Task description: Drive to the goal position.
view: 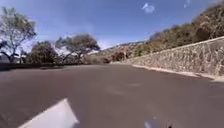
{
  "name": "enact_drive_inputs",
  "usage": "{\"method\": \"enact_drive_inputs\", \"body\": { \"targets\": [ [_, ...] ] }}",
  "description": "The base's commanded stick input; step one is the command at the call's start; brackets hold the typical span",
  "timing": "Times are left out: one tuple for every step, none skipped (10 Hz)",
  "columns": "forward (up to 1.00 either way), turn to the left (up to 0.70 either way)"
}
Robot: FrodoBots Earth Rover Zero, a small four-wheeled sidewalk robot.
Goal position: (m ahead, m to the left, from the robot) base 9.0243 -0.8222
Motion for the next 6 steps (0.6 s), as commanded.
{"method": "enact_drive_inputs", "body": {
  "targets": [
    [0.50,0.00],
    [0.50,-0.12],
    [0.50,-0.39],
    [0.50,-0.38],
    [0.50,-0.19],
    [0.50,-0.13]
  ]
}}
